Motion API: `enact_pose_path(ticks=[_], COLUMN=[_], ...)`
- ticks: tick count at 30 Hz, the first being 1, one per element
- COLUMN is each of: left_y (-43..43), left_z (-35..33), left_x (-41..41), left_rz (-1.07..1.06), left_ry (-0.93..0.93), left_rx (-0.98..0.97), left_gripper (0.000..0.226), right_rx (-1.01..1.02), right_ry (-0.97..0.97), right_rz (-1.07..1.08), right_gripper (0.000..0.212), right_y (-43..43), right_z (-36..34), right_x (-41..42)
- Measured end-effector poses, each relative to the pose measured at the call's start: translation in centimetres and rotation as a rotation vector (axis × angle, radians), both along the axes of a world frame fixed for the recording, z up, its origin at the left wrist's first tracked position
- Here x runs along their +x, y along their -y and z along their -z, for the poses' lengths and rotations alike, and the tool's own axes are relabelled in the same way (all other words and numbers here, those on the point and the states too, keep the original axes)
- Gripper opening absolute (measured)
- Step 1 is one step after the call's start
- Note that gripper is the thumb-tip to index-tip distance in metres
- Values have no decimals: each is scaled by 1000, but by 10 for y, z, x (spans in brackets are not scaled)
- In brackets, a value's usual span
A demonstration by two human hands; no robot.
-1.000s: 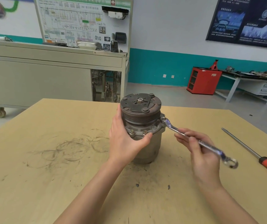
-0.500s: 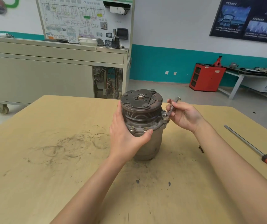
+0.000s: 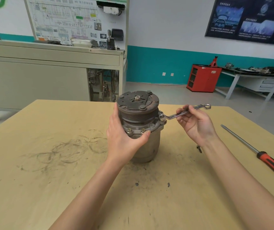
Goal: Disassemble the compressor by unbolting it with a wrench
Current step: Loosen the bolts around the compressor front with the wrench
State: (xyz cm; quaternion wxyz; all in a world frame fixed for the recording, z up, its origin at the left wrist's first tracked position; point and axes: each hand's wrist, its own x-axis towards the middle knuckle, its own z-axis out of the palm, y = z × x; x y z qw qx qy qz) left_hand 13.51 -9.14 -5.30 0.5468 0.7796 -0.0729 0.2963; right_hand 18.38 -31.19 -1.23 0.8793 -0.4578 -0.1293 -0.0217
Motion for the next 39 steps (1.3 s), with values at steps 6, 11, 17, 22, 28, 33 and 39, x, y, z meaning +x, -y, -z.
enact_pose_path(ticks=[6, 11, 17, 22, 28, 33, 39], left_y=[0, 0, 0, 1, 1, 1, 1], left_z=[-1, -1, 0, 0, 1, 2, 1], left_x=[-1, -1, -1, 0, 1, 1, 1], left_rz=[-3, 7, -3, -8, -19, -14, -4], left_ry=[-6, 0, -2, 4, -1, -6, 5], left_rx=[4, -8, 2, 4, 8, 3, -1], left_gripper=[117, 116, 116, 116, 117, 117, 116], right_rx=[86, 47, -447, -797, -1258, -1382, -1382], right_ry=[-31, 6, 551, 949, 1284, 1349, 1404], right_rz=[8, 142, 593, 794, 1080, 1102, 1008], right_gripper=[27, 28, 13, 13, 24, 22, 19], right_y=[-2, -4, -27, -42, -49, -49, -33], right_z=[6, -8, 4, 23, 34, 45, 34], right_x=[-3, -16, -66, -90, -87, -85, -81])
